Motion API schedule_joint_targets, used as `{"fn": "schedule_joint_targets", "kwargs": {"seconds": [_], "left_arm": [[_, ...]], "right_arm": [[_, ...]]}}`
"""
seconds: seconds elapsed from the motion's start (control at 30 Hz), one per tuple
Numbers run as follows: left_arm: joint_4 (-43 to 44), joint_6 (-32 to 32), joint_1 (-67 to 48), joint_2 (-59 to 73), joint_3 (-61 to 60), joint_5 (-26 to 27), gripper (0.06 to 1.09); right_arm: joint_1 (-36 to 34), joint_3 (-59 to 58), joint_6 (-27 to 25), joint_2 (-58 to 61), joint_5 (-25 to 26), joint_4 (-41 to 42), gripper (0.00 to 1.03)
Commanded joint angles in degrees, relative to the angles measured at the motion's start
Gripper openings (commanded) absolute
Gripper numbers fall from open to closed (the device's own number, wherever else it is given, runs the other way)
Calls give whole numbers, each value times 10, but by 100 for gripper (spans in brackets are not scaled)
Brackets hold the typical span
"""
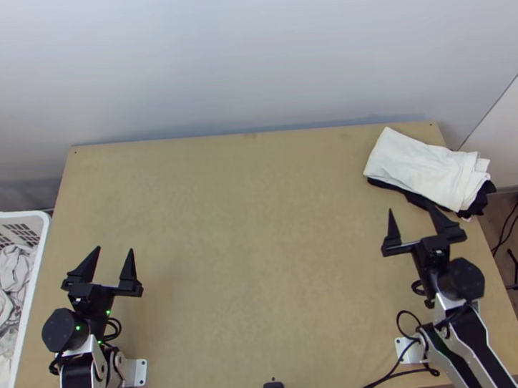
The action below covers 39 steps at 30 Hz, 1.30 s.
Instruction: Fold the t-shirt
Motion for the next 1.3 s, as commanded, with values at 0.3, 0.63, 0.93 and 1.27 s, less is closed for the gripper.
{"fn": "schedule_joint_targets", "kwargs": {"seconds": [0.3, 0.63, 0.93, 1.27], "left_arm": [[-4, -4, 7, -25, -20, -13, 105], [-4, -4, 28, -25, -20, -14, 105], [-3, -4, 63, -25, -20, -14, 105], [-3, -4, 63, -25, -20, -14, 105]], "right_arm": [[-28, -70, -27, -250, -13, -117, 99], [-21, -68, -100, -250, -15, -198, 99], [-38, -68, -100, -249, -16, -199, 99], [-41, -68, -38, -242, -26, -206, 99]]}}
